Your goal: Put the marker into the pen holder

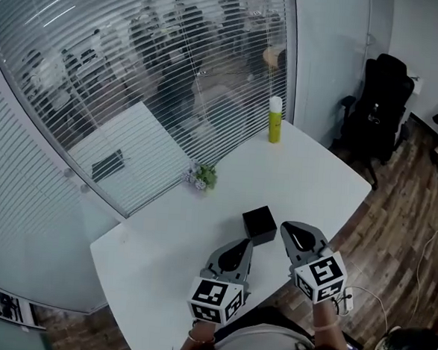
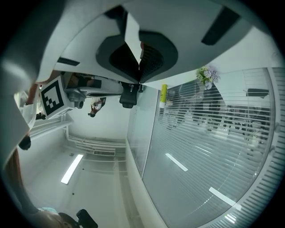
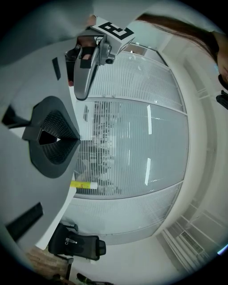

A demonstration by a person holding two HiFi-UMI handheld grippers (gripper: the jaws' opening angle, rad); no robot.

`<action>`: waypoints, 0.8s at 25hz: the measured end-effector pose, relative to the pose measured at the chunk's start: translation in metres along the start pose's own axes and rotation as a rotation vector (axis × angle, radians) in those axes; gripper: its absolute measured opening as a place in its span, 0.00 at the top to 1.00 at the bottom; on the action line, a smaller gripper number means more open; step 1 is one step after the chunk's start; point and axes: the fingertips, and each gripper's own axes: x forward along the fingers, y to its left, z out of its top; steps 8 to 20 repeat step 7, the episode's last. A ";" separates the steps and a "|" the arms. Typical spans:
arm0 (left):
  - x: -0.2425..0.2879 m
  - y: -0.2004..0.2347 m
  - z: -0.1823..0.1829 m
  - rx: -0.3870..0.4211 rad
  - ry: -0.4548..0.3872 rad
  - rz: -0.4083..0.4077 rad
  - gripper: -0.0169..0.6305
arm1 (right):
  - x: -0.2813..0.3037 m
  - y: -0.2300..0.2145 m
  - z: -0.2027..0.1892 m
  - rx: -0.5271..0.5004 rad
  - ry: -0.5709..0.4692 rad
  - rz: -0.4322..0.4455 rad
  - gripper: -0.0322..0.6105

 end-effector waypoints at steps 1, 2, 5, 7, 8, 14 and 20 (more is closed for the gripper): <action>0.000 -0.001 0.000 0.000 0.000 -0.002 0.94 | -0.001 0.000 -0.001 0.001 -0.001 -0.003 0.91; -0.001 -0.001 -0.001 0.000 -0.001 -0.004 0.94 | -0.002 0.000 -0.001 0.002 -0.002 -0.005 0.91; 0.000 -0.003 -0.002 0.000 -0.001 -0.008 0.94 | -0.003 -0.003 -0.003 0.002 0.002 -0.011 0.91; 0.001 -0.005 -0.002 0.001 -0.001 -0.011 0.94 | -0.004 -0.004 -0.004 0.000 0.005 -0.014 0.91; 0.001 -0.005 -0.002 0.001 -0.001 -0.011 0.94 | -0.004 -0.004 -0.004 0.000 0.005 -0.014 0.91; 0.001 -0.005 -0.002 0.001 -0.001 -0.011 0.94 | -0.004 -0.004 -0.004 0.000 0.005 -0.014 0.91; 0.001 -0.005 -0.002 0.001 -0.001 -0.011 0.94 | -0.004 -0.004 -0.004 0.000 0.005 -0.014 0.91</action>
